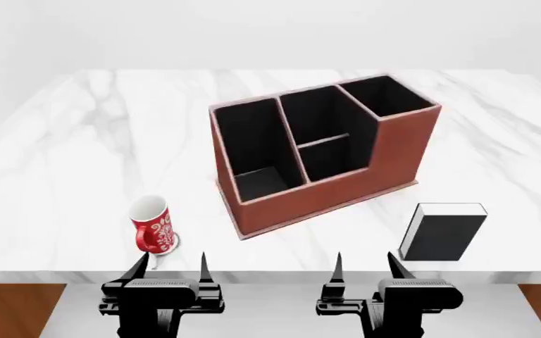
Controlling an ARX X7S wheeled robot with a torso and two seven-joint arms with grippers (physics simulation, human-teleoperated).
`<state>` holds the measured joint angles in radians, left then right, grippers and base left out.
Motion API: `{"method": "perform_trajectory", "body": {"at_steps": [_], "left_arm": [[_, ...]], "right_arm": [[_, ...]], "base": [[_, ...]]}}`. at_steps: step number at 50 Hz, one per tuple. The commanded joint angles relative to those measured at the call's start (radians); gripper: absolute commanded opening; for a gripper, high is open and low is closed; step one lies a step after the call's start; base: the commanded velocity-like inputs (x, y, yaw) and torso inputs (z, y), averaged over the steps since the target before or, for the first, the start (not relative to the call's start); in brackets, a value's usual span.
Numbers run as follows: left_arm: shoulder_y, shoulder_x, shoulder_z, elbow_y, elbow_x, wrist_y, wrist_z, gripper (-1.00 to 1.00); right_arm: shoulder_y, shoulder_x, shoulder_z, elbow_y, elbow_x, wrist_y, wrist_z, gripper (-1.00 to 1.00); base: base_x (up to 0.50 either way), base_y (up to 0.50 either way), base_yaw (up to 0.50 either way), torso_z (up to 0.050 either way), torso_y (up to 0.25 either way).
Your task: Pick up the book and place it in the left compartment of the caddy.
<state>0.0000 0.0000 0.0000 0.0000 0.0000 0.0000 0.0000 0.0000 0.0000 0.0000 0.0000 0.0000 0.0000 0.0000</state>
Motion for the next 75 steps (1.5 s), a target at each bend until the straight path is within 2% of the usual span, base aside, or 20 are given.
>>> {"method": "perform_trajectory", "body": {"at_steps": [1, 14, 17, 53, 55, 58, 60, 63, 64, 65, 67, 70, 75], "left_arm": [[0.003, -0.016, 0.015, 0.008, -0.026, -0.006, -0.014, 1.0], [0.001, -0.054, 0.063, -0.005, -0.043, -0.013, -0.053, 1.0], [0.001, -0.059, 0.069, -0.005, -0.048, -0.013, -0.057, 1.0], [0.001, -0.101, 0.117, -0.019, -0.082, -0.003, -0.117, 1.0], [-0.001, -0.106, 0.119, 0.01, -0.089, -0.039, -0.117, 1.0], [-0.012, -0.126, 0.118, 0.149, -0.104, -0.191, -0.124, 1.0], [-0.035, -0.144, 0.103, 0.257, -0.134, -0.32, -0.125, 1.0], [-0.143, -0.189, 0.082, 0.456, -0.175, -0.623, -0.14, 1.0], [-0.175, -0.196, 0.074, 0.491, -0.193, -0.685, -0.136, 1.0], [-0.258, -0.211, 0.052, 0.567, -0.233, -0.82, -0.132, 1.0], [-0.35, -0.209, 0.0, 0.622, -0.297, -0.952, -0.126, 1.0], [-0.467, -0.247, 0.002, 0.671, -0.295, -1.046, -0.142, 1.0], [-0.516, -0.261, -0.012, 0.66, -0.313, -1.102, -0.133, 1.0]], "right_arm": [[-0.003, 0.015, -0.024, -0.005, 0.003, 0.007, 0.027, 1.0], [-0.015, 0.051, -0.074, -0.003, 0.028, -0.024, 0.073, 1.0], [-0.016, 0.058, -0.08, -0.027, 0.059, 0.014, 0.058, 1.0], [-0.007, 0.095, -0.129, 0.003, 0.083, -0.01, 0.132, 1.0], [0.005, 0.102, -0.13, -0.034, 0.086, 0.056, 0.14, 1.0], [0.029, 0.12, -0.128, -0.146, 0.1, 0.197, 0.146, 1.0], [0.065, 0.14, -0.112, -0.263, 0.163, 0.37, 0.129, 1.0], [0.187, 0.174, -0.07, -0.483, 0.242, 0.662, 0.144, 1.0], [0.21, 0.177, -0.052, -0.526, 0.271, 0.699, 0.139, 1.0], [0.273, 0.197, -0.061, -0.596, 0.24, 0.733, 0.167, 1.0], [0.343, 0.204, -0.051, -0.619, 0.264, 0.817, 0.168, 1.0], [0.503, 0.209, -0.012, -0.613, 0.338, 1.018, 0.155, 1.0], [0.577, 0.221, -0.014, -0.59, 0.325, 1.035, 0.171, 1.0]], "base": [[0.0, 0.0, 0.0, 0.0, 0.0], [0.0, 0.0, 0.0, 0.0, 0.0], [0.0, -0.08, 0.0, 0.0, 0.0], [0.0, -0.47, 0.0, 0.0, 0.0], [0.0, 0.0, 0.0, 0.0, 0.0], [0.0, 0.0, 0.0, 0.0, 0.0], [0.0, 0.0, 0.0, 0.0, 0.0], [0.0, 0.0, 0.0, 0.0, 0.0], [0.0, 0.0, 0.0, 0.0, 0.0], [0.0, 0.0, 0.0, 0.0, 0.0], [0.0, 0.0, 0.0, 0.0, 0.0], [0.0, 0.0, 0.0, 0.0, 0.0], [0.0, 0.0, 0.0, 0.0, 0.0]]}}
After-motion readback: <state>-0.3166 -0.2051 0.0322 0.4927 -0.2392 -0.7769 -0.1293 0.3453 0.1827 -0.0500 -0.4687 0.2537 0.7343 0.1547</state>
